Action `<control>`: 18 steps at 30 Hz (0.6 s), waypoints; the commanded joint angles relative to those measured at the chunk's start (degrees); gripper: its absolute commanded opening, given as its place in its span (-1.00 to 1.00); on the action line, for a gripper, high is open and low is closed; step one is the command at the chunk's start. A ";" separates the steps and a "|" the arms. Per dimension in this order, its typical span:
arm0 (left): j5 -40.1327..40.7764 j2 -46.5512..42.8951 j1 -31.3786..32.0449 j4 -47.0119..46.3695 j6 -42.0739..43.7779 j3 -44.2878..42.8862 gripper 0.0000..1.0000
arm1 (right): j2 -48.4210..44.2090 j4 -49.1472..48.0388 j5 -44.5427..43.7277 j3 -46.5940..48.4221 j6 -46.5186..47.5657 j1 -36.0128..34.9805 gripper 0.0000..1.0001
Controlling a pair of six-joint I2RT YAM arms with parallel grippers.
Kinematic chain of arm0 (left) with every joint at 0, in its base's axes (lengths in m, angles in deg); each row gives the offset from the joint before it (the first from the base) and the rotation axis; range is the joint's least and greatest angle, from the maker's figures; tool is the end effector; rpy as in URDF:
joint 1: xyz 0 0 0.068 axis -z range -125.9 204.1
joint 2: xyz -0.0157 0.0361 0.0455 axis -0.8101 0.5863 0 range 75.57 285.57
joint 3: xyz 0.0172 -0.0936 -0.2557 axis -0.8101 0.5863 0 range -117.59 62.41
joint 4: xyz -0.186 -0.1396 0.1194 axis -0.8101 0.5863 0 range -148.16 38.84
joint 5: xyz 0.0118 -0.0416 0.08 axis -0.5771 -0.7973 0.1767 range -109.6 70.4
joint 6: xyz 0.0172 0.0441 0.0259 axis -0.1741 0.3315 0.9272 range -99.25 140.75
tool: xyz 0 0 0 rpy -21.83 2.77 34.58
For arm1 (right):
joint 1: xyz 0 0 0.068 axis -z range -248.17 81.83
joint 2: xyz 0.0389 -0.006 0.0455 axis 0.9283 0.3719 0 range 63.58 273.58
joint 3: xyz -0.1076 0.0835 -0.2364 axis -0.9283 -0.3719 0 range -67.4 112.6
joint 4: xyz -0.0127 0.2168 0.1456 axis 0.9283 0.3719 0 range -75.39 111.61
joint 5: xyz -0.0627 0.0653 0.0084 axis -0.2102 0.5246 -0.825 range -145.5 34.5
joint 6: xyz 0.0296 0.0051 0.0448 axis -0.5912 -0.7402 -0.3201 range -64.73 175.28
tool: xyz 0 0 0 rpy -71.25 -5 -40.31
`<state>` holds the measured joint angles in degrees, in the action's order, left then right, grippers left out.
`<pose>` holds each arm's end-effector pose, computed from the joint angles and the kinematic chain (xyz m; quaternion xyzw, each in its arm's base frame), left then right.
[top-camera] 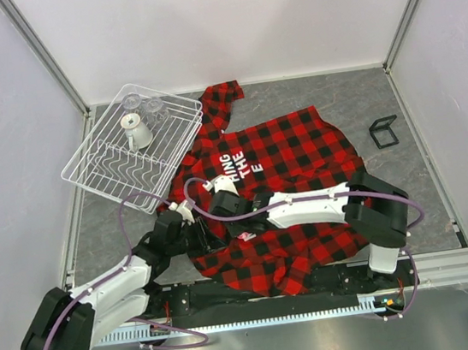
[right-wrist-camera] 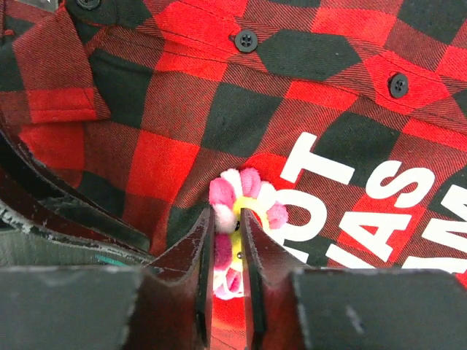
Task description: Remove the brooch from the garment
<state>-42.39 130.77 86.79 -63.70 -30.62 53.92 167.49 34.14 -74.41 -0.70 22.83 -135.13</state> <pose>0.1283 -0.0988 0.1228 -0.0643 0.8941 -0.4049 0.1805 0.1570 0.3397 0.1793 -0.2355 0.9166 0.1134 0.3026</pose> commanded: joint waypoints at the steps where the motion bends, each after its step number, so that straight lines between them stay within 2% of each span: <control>1: 0.55 -1.50 -0.08 1.06 -0.66 -0.12 -0.42 | -4.33 -5.89 4.93 -3.93 -4.37 1.65 -0.62; 4: 0.64 -2.11 -0.17 1.32 -0.66 -0.12 -0.42 | -6.53 -11.25 10.03 -8.24 -6.57 3.93 -0.77; 8: 0.64 -2.90 -0.17 1.85 -0.66 -0.21 -0.42 | -10.65 -19.08 17.32 -14.56 -10.26 7.36 -0.86; 14: 0.46 -2.47 -0.17 1.85 -0.57 -0.65 -0.43 | -14.70 -32.52 17.51 -23.44 -14.74 9.04 -0.90; 18: -0.68 -1.41 -0.08 0.62 -0.66 -0.74 -0.44 | -16.29 -45.33 17.42 -31.25 -17.73 9.92 -0.99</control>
<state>-42.23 128.56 86.79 -61.52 -30.62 53.92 153.62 3.56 -58.68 -26.49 9.80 -125.88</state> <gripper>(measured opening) 0.285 0.106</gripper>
